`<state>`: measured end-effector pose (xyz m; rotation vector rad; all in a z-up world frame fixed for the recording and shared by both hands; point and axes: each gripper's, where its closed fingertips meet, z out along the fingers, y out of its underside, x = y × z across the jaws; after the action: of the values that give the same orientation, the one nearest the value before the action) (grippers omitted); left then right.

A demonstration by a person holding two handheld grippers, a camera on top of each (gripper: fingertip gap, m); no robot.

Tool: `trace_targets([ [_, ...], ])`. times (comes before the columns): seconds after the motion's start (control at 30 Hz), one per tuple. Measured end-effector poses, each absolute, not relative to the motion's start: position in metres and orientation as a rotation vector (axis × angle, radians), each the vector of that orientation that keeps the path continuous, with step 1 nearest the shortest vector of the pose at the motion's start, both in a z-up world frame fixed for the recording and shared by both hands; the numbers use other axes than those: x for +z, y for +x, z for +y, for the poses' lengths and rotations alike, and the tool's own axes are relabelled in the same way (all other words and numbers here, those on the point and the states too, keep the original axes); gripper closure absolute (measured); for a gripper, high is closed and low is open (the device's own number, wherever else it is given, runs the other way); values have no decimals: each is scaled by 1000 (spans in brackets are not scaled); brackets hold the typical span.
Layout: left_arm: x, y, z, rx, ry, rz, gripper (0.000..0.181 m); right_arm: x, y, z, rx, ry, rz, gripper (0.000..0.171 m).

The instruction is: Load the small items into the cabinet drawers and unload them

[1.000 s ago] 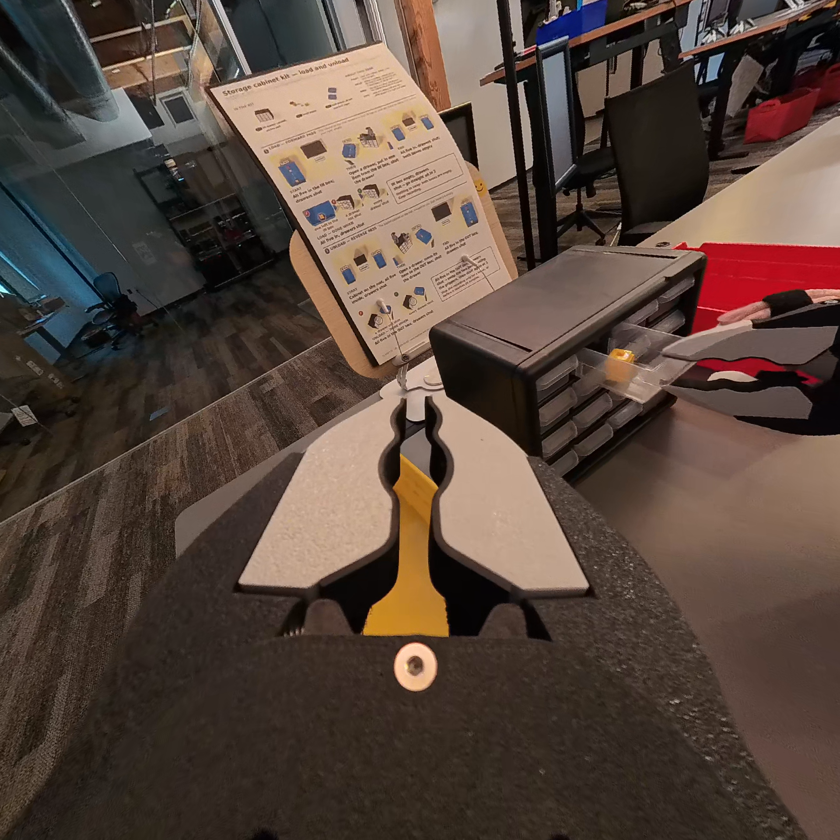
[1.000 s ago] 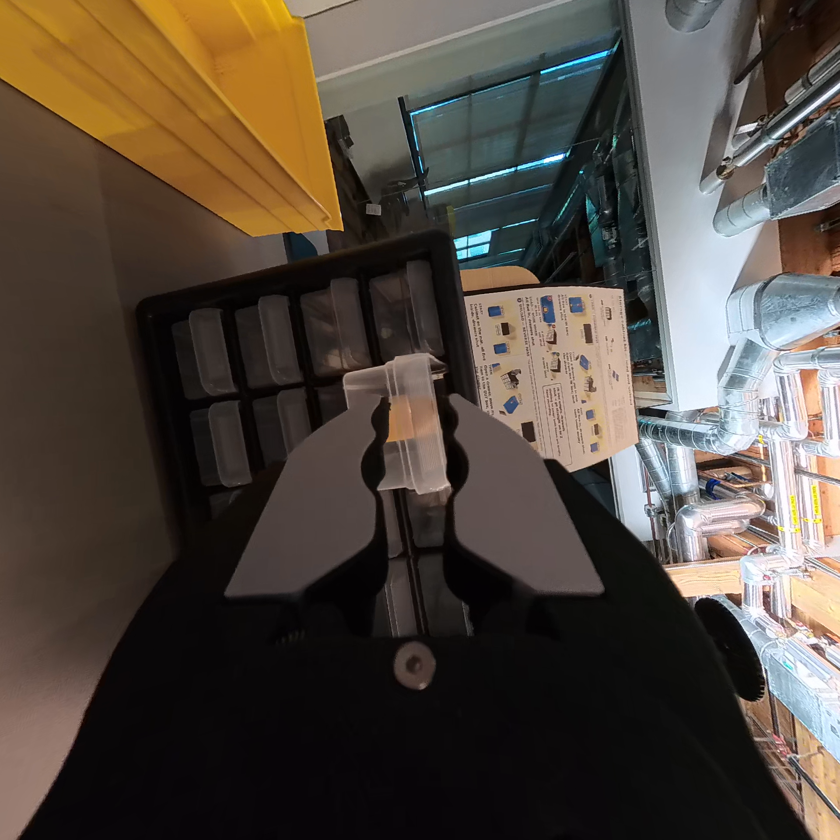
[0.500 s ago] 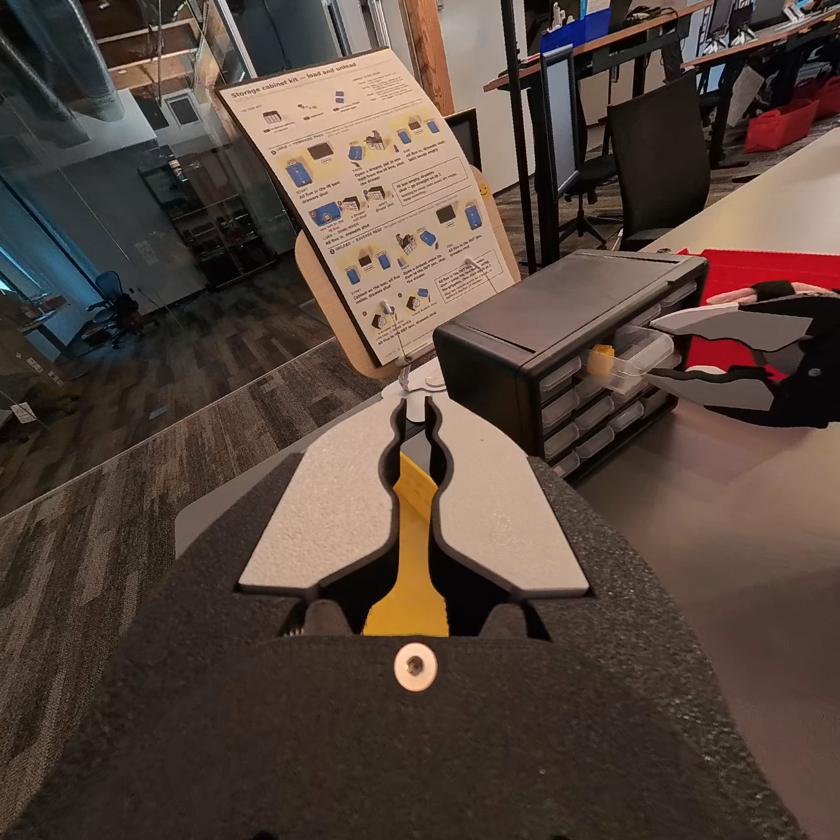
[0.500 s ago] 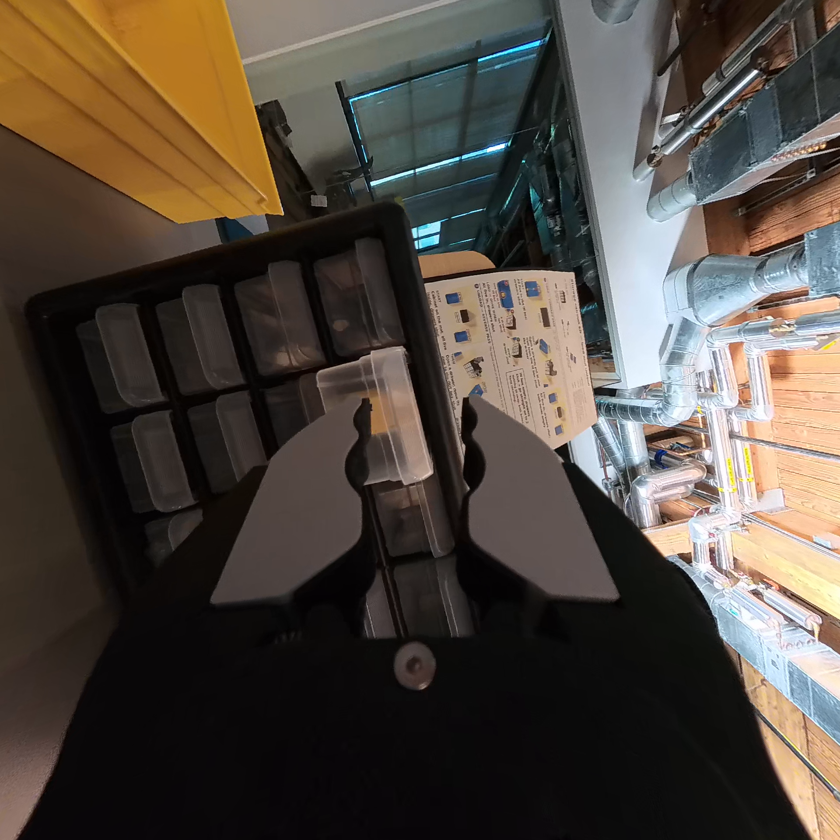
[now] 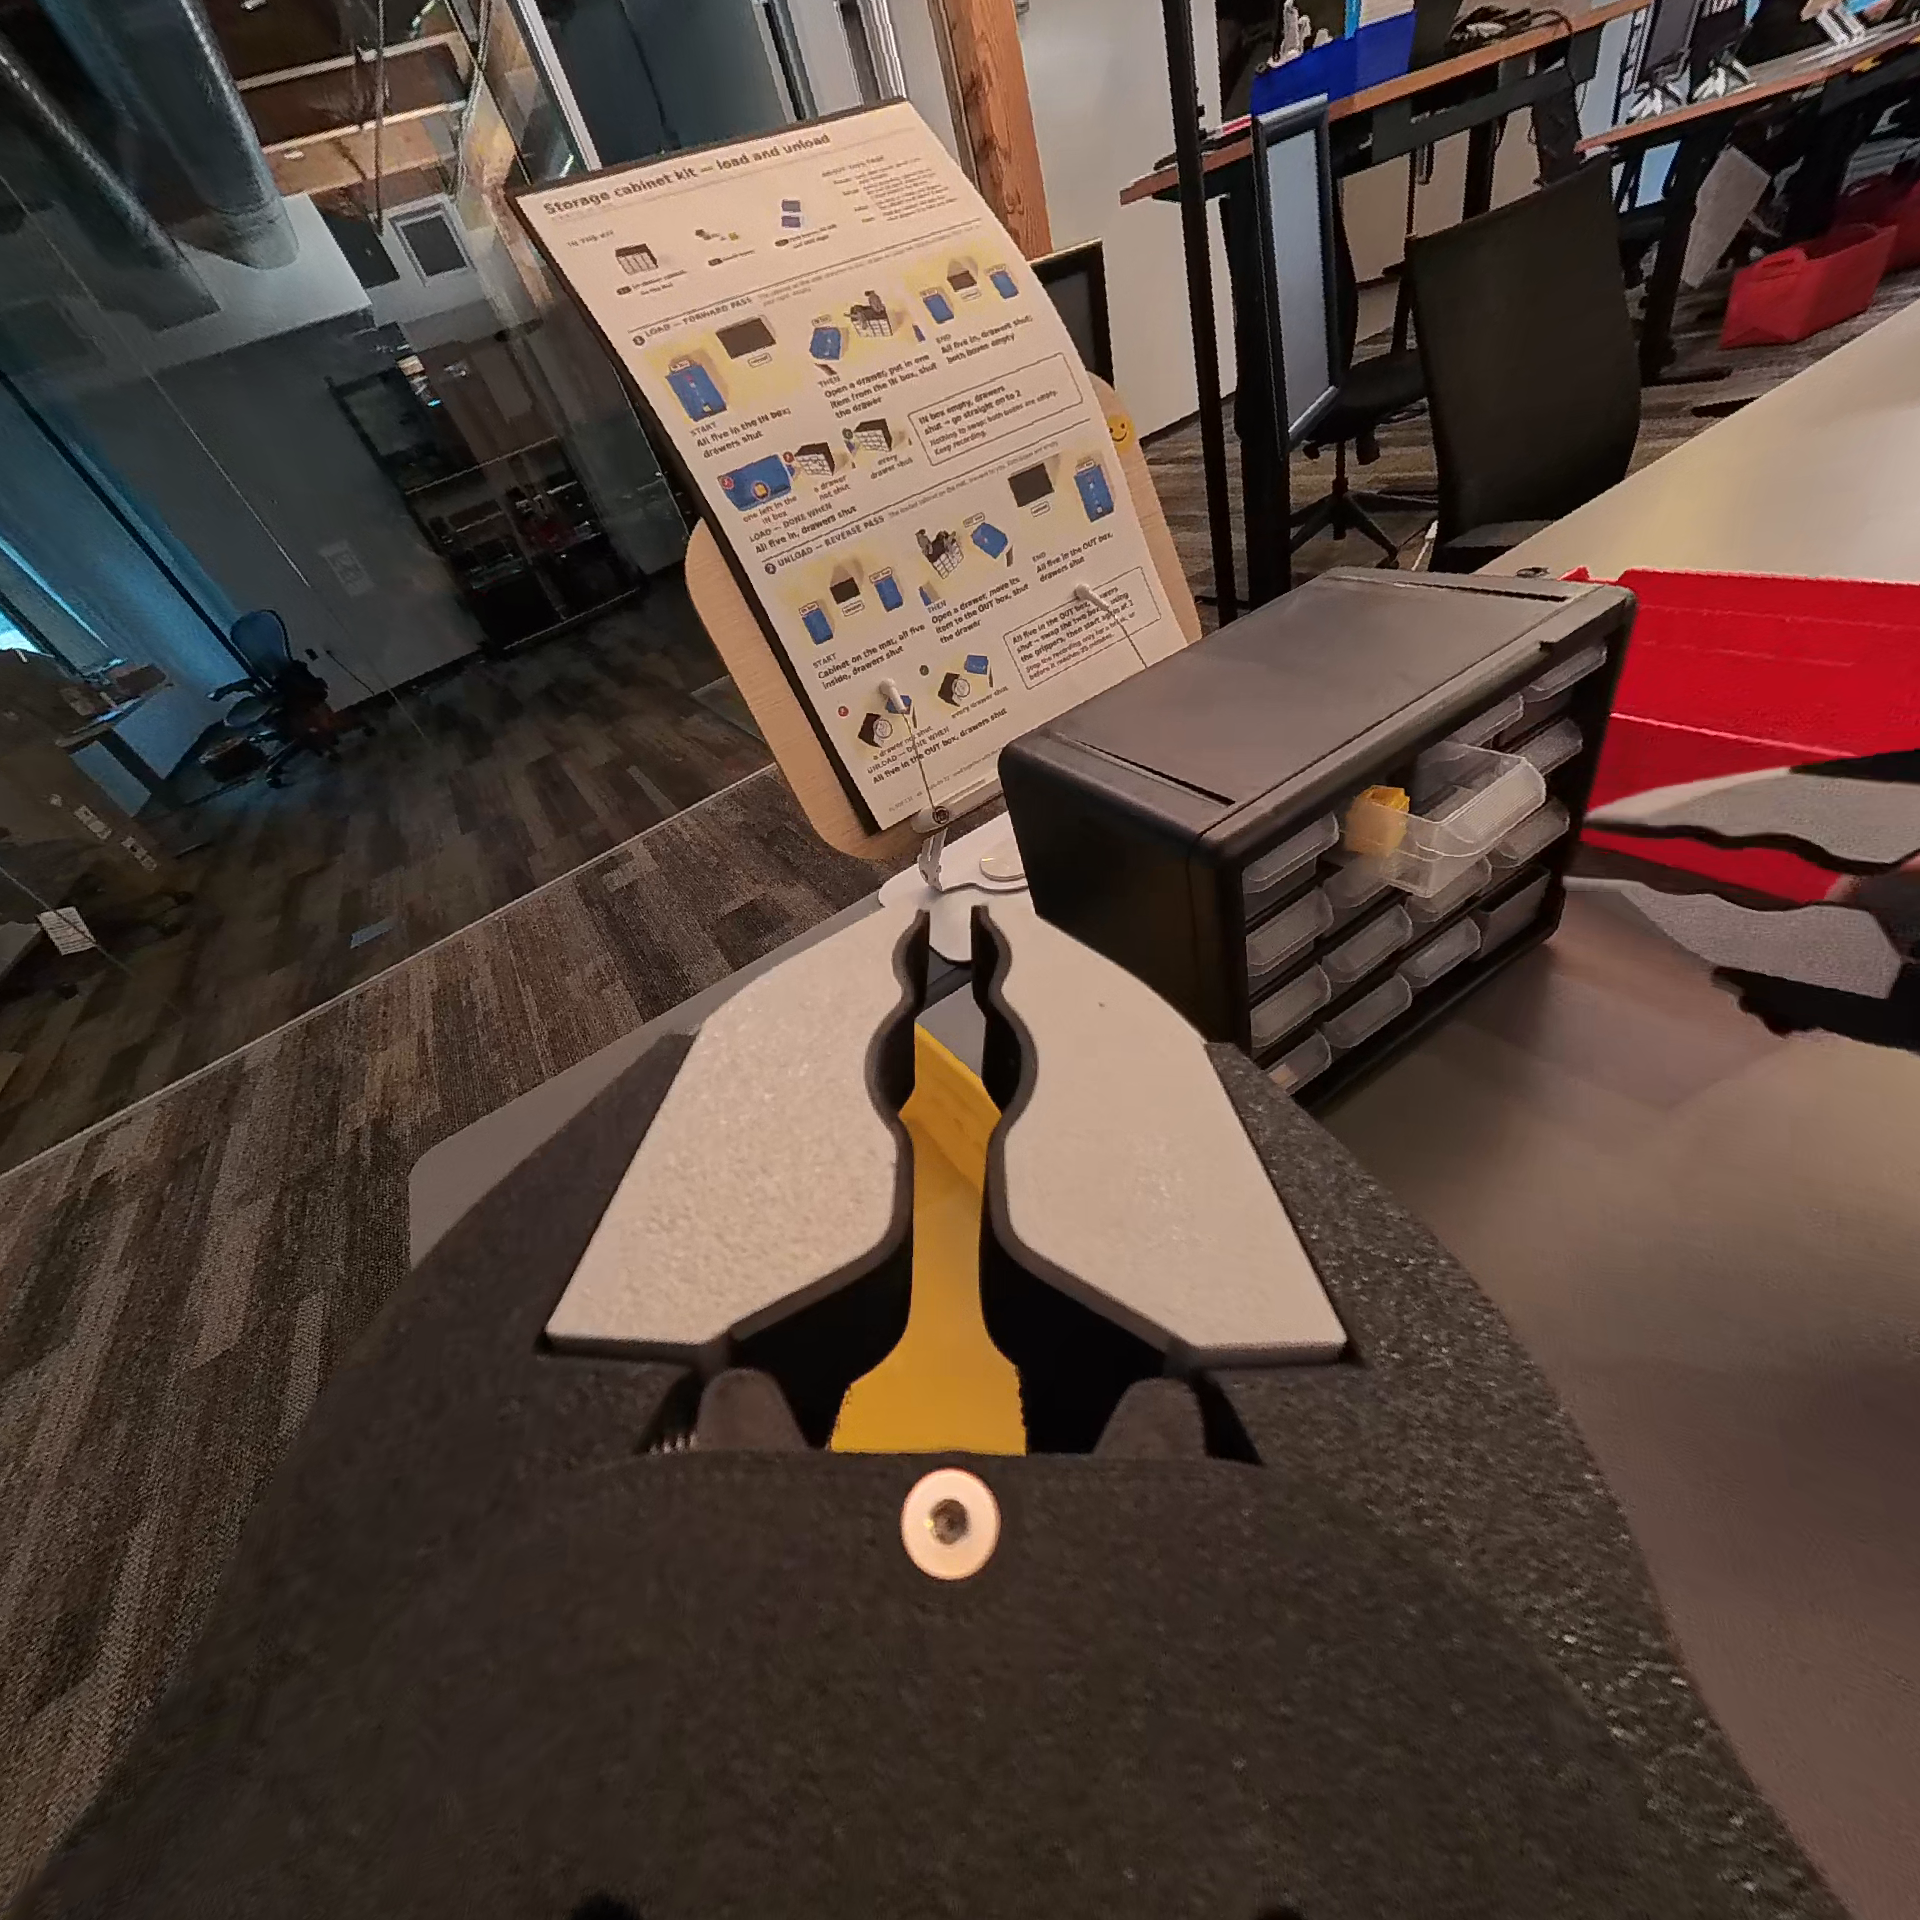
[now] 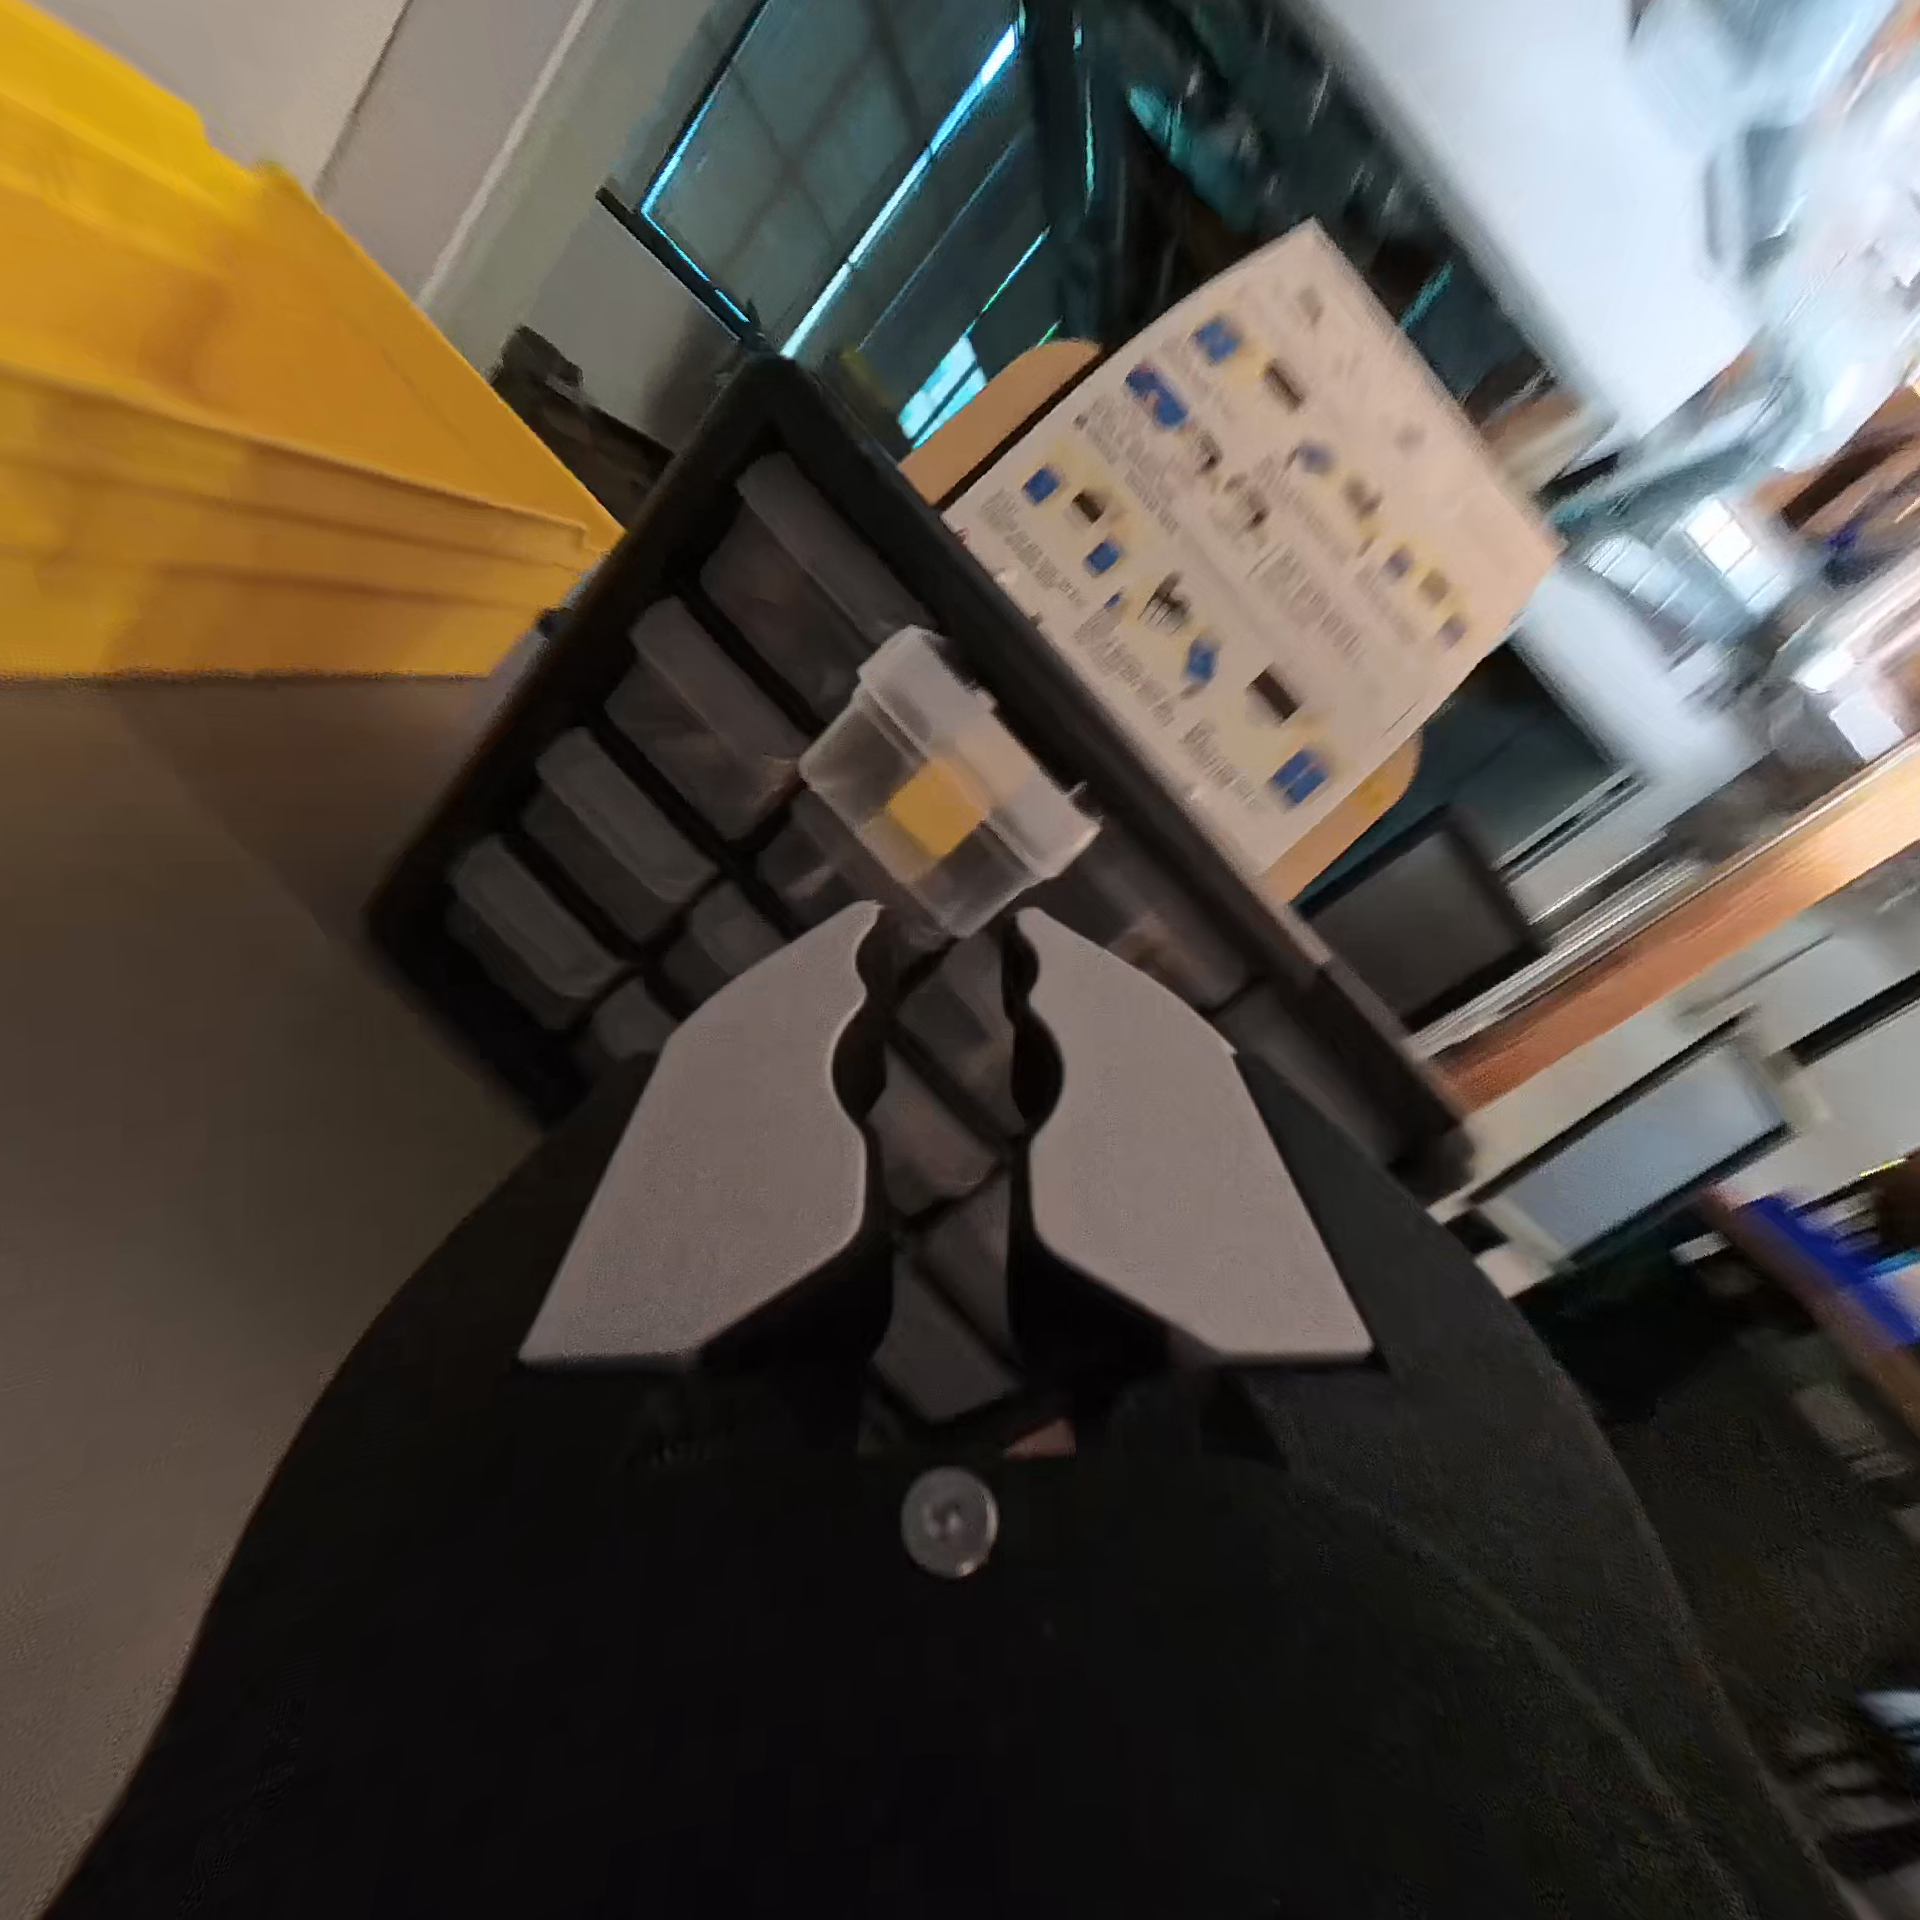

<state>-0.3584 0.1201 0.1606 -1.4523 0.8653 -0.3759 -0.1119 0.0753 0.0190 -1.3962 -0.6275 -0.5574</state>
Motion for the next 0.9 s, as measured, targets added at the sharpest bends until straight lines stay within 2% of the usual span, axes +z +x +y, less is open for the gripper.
trace_targets([
  [0.17,157,-354,122,-376,-1470,880,174,12,-119,86,-368,-1471,-433,170],
  [0.4,155,-354,123,-383,-1478,879,174,15,-127,99,-247,-1489,-316,170],
  [0.9,152,-359,126,-376,-1494,872,174,12,-123,123,-369,-1502,-305,170],
])
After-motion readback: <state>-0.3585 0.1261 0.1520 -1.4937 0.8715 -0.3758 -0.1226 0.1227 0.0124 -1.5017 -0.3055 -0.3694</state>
